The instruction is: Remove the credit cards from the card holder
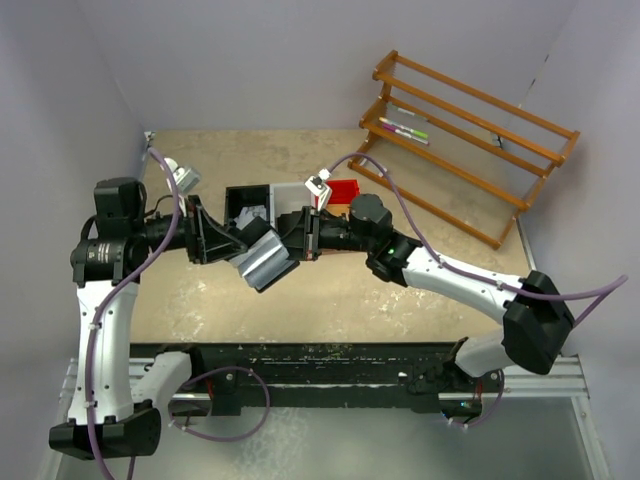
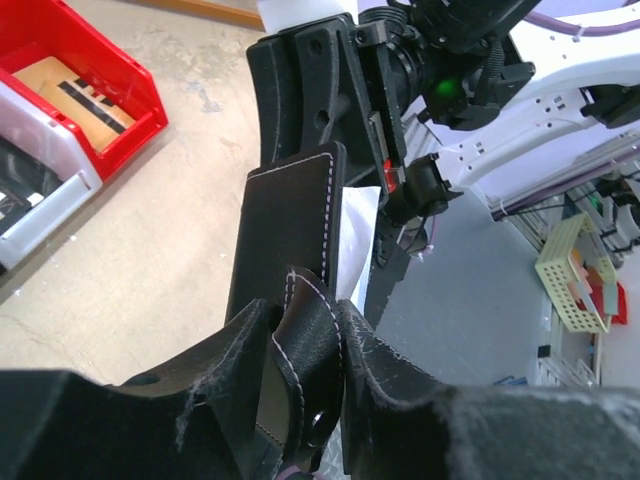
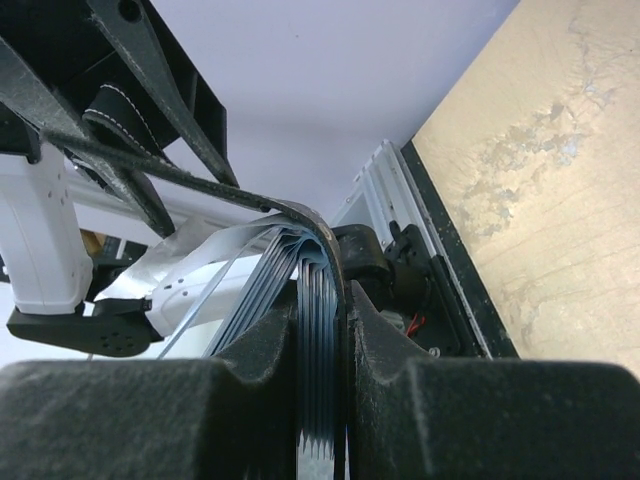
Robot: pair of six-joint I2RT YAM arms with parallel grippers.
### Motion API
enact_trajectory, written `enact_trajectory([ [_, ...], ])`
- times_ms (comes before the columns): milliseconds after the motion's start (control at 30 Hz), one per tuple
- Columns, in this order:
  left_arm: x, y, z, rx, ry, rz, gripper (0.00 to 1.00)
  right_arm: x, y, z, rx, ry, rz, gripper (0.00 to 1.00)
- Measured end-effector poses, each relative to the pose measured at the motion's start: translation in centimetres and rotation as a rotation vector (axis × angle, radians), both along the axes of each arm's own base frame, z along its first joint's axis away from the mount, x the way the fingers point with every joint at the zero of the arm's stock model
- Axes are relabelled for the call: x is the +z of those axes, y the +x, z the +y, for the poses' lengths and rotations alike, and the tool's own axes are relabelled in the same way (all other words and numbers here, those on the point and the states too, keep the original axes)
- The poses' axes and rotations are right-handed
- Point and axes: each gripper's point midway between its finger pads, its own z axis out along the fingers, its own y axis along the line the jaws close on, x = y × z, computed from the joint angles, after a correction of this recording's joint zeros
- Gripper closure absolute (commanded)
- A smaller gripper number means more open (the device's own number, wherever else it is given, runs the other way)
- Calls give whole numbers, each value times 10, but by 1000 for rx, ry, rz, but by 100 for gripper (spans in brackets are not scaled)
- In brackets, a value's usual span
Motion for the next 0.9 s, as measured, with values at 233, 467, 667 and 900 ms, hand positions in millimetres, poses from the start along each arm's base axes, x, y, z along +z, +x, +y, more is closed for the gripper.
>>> enact_trajectory([
  [233,4,-7,1,24,19,-81,43,9,4,4,-43,-22,37,100],
  [467,7,-15,1,2,38,-183,42,23,8,11,-117,-35,74,100],
  [667,-1,-12,6,23,107,-265,42,22,13,19,-156,-62,96,100],
  [900,-9,-5,17,77,199,-350,45,16,17,27,-181,-82,120,100],
])
